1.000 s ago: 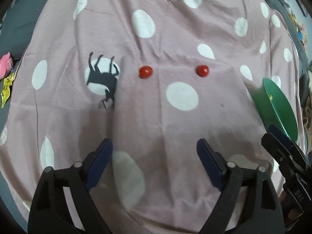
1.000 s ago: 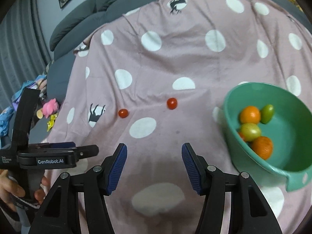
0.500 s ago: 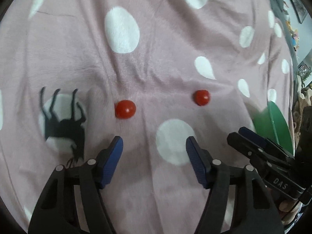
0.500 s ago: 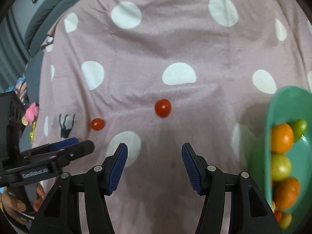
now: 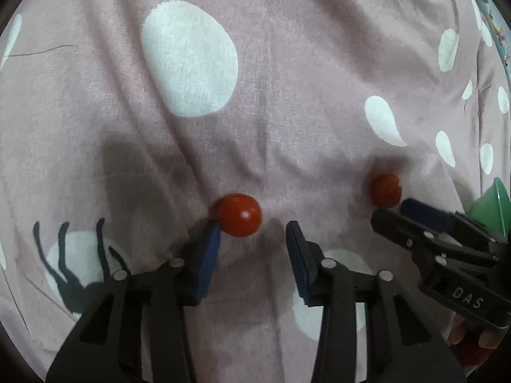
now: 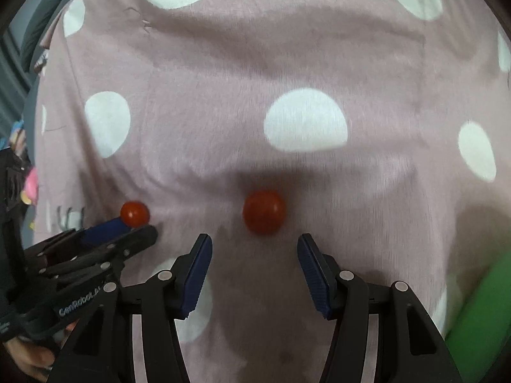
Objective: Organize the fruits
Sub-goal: 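Move both tools back toward the last two cherry tomatoes, then grasp a cherry tomato with the left tool while the right tool grasps the other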
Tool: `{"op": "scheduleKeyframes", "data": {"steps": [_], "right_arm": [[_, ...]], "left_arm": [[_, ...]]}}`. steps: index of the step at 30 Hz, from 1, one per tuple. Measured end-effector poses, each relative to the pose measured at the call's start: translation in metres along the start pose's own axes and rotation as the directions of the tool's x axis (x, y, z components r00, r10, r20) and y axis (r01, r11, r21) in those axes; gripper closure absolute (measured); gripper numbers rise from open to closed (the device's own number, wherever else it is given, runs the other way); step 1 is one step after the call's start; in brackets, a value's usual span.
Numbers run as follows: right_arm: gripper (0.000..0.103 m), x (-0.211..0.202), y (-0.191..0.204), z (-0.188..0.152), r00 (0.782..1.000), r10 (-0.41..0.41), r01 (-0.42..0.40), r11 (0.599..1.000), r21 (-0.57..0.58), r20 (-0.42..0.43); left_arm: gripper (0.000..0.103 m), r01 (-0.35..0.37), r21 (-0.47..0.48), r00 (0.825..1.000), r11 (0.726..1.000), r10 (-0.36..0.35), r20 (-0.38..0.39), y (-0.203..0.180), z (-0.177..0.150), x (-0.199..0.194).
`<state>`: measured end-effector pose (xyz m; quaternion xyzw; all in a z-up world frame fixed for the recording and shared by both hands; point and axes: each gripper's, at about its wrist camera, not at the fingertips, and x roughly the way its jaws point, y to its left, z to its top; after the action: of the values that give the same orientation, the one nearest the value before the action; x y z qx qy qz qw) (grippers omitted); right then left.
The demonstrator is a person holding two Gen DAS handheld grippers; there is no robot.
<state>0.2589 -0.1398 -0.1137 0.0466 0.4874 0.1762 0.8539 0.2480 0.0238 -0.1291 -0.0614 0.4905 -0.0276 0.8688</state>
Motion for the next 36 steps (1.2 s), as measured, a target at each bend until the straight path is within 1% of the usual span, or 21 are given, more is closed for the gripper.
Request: {"op": "scheduleKeyframes", "data": {"steps": [4,6,9,11,12,15,17,20,24,26,30,31,33,34,36], "right_arm": [[0.044,0.007,0.008,0.002,0.999,-0.037,0.038,0.998,-0.040,0.038],[0.047,0.009,0.012,0.001,0.997,-0.059,0.062,0.997,-0.054,0.055],[0.057,0.011,0.015,-0.001,0.993,-0.089,0.094,0.994,-0.059,0.084],[0.069,0.012,0.014,-0.002,0.989,-0.110,0.116,0.991,-0.060,0.097],[0.072,0.011,0.013,-0.002,0.988,-0.114,0.120,0.991,-0.057,0.100],[0.074,0.010,0.008,-0.004,0.990,-0.099,0.102,0.994,-0.030,0.102],[0.074,0.007,0.005,-0.006,0.992,-0.086,0.087,0.996,-0.009,0.094],[0.074,-0.004,-0.002,-0.005,0.997,-0.023,0.020,0.999,0.045,0.073],[0.074,-0.030,-0.001,-0.016,0.995,0.038,-0.043,0.997,0.064,0.087],[0.074,-0.046,0.001,-0.023,0.992,0.070,-0.077,0.995,0.065,0.101],[0.074,-0.079,0.007,-0.038,0.986,0.106,-0.112,0.993,0.039,0.132],[0.074,-0.084,0.006,-0.035,0.984,0.112,-0.117,0.992,0.035,0.136],[0.074,-0.096,0.007,-0.043,0.981,0.124,-0.128,0.991,0.022,0.147],[0.074,-0.094,0.006,-0.041,0.981,0.128,-0.132,0.991,0.014,0.148],[0.074,-0.104,0.015,-0.052,0.979,0.131,-0.132,0.991,0.000,0.154]], "left_arm": [[0.065,-0.003,0.009,1.000,1.000,0.003,0.014,-0.002,0.007,0.005],[0.068,-0.003,0.003,1.000,1.000,0.003,0.018,-0.002,0.011,0.008],[0.077,-0.013,0.002,1.000,1.000,0.013,0.019,-0.001,0.013,0.011],[0.077,-0.013,0.003,1.000,1.000,0.013,0.023,-0.001,0.015,0.012],[0.077,-0.013,0.003,1.000,1.000,0.013,0.023,-0.001,0.017,0.014],[0.077,-0.012,0.004,1.000,1.000,0.012,0.019,-0.003,0.017,0.013],[0.077,-0.008,0.000,1.000,1.000,0.008,0.015,-0.001,0.014,0.004],[0.077,-0.008,0.020,0.999,1.000,0.008,0.032,0.000,0.008,-0.012],[0.077,-0.003,0.042,0.999,0.999,0.002,0.036,-0.004,-0.003,-0.037],[0.077,0.006,0.058,0.999,0.998,-0.009,0.042,-0.010,-0.012,-0.054],[0.077,0.028,0.071,0.998,0.997,-0.032,0.051,-0.015,-0.026,-0.078],[0.077,0.030,0.072,0.998,0.997,-0.034,0.055,-0.015,-0.031,-0.084],[0.077,0.034,0.071,0.997,0.997,-0.039,0.070,-0.015,-0.041,-0.095],[0.077,0.040,0.072,0.996,0.997,-0.045,0.075,-0.016,-0.045,-0.100],[0.076,0.037,0.074,0.995,0.997,-0.043,0.087,-0.019,-0.055,-0.110]]}}
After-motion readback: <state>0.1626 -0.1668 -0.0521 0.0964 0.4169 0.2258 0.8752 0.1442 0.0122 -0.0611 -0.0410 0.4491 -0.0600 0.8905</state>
